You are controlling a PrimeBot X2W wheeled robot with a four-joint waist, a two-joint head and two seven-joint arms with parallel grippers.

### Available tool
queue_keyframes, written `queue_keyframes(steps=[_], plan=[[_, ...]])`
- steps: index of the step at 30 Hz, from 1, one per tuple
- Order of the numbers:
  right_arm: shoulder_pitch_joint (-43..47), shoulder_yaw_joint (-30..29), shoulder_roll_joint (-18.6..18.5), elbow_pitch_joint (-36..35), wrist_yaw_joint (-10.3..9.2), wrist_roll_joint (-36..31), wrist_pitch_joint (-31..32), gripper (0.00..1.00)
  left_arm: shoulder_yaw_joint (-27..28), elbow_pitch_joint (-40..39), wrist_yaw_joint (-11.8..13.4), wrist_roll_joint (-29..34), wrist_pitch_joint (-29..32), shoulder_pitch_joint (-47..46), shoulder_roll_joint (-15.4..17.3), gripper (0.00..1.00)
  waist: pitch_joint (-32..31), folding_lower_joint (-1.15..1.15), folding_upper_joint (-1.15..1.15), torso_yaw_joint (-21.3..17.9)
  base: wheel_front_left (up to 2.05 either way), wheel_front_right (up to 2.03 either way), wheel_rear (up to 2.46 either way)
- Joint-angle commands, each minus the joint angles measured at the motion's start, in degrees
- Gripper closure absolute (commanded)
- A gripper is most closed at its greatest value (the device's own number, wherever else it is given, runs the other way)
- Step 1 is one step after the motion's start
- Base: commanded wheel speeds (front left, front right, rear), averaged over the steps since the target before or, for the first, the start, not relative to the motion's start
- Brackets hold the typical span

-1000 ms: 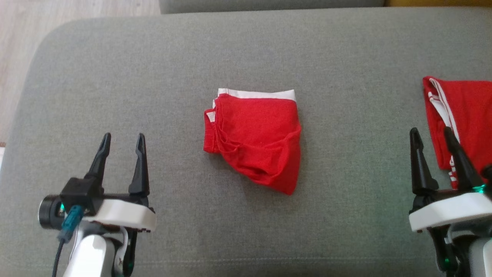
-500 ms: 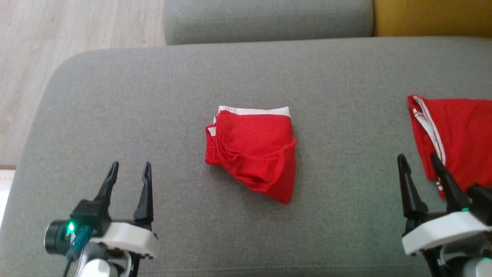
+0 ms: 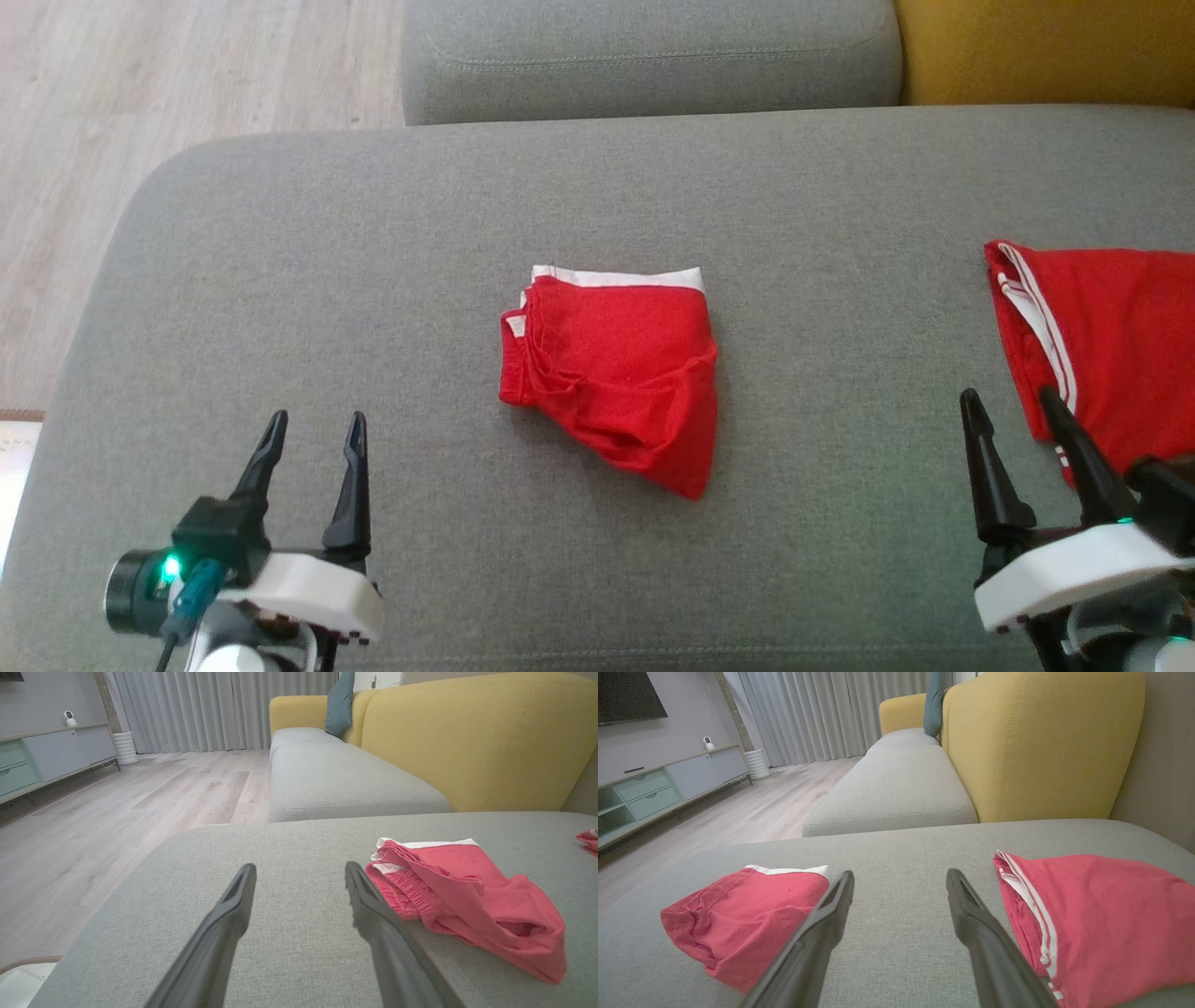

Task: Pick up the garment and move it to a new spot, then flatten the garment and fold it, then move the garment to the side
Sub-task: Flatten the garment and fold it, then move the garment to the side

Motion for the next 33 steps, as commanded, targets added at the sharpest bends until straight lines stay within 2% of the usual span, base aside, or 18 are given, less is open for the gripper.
queue_keyframes(steps=[1, 24, 30, 33], plan=[[-1.4, 1.0, -1.1, -2.5, 0.22, 0.0, 0.1, 0.00, 1.8, -2.3, 0.4, -0.6, -0.1, -2.2, 1.1, 0.00, 0.1, 0.00, 0.00, 0.0, 0.00, 0.00, 0.00], [-3.5, 0.6, -1.5, -1.1, 0.22, -0.2, 0.9, 0.00, 0.6, -3.5, 1.0, -0.3, -1.0, -4.5, 1.7, 0.00, 2.3, 0.00, 0.00, 1.6, 0.00, 0.00, 0.00], [-9.8, 4.5, -2.4, 4.9, 0.22, 1.2, 1.6, 0.00, -0.1, -4.2, 0.5, 0.0, -1.8, -8.6, 1.3, 0.00, 6.2, 0.00, 0.00, 4.4, 0.00, 0.00, 0.00], [-15.8, 8.2, -1.4, 12.7, 0.22, 2.9, 1.0, 0.00, -0.6, -3.7, 0.0, -0.1, -2.6, -11.6, 0.6, 0.00, 8.9, 0.00, 0.00, 6.6, 0.00, 0.00, 0.00]])
